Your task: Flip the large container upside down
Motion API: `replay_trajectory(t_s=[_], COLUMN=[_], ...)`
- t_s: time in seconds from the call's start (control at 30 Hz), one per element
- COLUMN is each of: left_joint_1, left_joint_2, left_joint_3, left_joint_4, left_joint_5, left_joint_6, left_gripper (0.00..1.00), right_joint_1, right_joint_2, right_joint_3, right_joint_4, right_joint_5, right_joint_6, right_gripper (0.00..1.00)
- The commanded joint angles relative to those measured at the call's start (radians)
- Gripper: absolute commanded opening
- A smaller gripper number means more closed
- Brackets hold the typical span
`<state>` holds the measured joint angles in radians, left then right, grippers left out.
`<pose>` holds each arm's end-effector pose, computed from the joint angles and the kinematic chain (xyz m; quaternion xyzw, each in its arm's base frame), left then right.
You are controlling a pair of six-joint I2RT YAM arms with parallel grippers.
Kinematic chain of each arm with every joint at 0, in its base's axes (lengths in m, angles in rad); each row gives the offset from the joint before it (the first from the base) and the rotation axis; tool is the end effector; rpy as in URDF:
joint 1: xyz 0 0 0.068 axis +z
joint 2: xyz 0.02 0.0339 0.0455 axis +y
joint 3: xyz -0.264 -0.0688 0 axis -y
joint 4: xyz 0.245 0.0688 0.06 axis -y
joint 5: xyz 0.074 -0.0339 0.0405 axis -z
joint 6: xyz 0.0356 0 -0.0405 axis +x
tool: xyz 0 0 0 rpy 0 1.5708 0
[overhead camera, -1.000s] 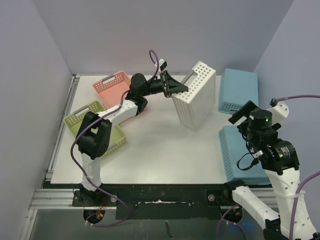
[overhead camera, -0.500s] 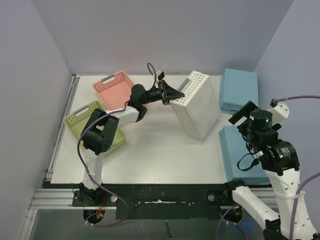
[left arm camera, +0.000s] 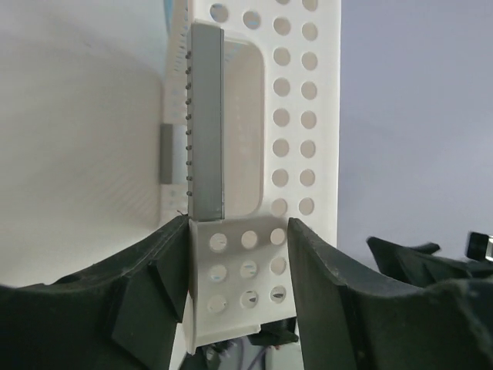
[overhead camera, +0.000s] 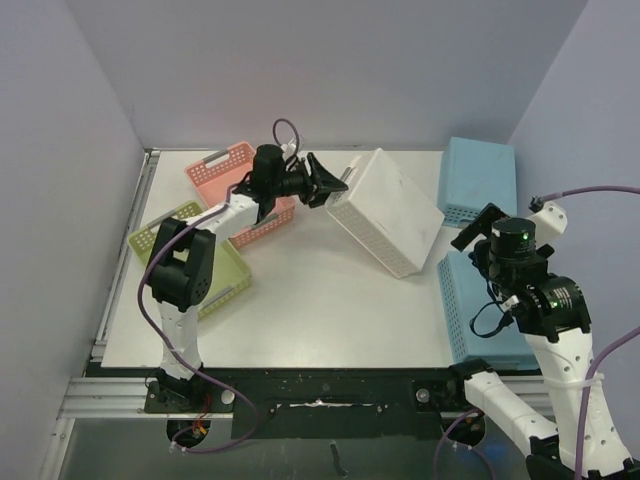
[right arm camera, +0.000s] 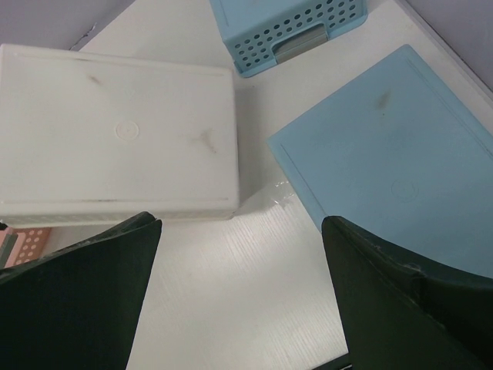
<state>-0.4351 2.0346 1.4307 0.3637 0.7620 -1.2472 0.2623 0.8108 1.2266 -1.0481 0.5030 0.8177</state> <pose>0.4165 -0.2207 0.2361 -0.0776 0.7616 -0.6222 0.1639 0.1231 0.0153 0.3965 0.3450 0.7999 0.0348 0.4898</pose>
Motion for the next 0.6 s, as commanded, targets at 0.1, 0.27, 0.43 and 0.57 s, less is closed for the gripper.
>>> replay_trajectory(t_s=[0.1,0.27,0.43,0.57], left_joint_1=[0.000,-0.005,-0.032,-0.049], left_joint_2=[-0.071,-0.025,-0.008,-0.022], left_joint_3=[0.312,0.502,0.559,0.556], left_joint_4=[-0.687,-0.987,-1.085,-1.092], left_joint_5=[-0.228,-0.416,-0.540,-0.542], left_joint_6=[0.612,0.832,0.922,0.938], left_gripper=[0.49,0.52,0.54,0.55], right_joint_1=[-0.003,-0.004,-0.004,-0.002], right_joint_2=[0.078,0.104,0.137,0.173], right_joint_3=[-0.033,-0.085,-0.108,-0.118], right_joint_4=[0.081,0.129,0.151,0.163], right_joint_5=[-0.101,-0.157,-0.192,-0.244], right_joint_6=[-0.067,-0.075,-0.076,-0.091], right_gripper=[0.89,0.89,0.89,0.89])
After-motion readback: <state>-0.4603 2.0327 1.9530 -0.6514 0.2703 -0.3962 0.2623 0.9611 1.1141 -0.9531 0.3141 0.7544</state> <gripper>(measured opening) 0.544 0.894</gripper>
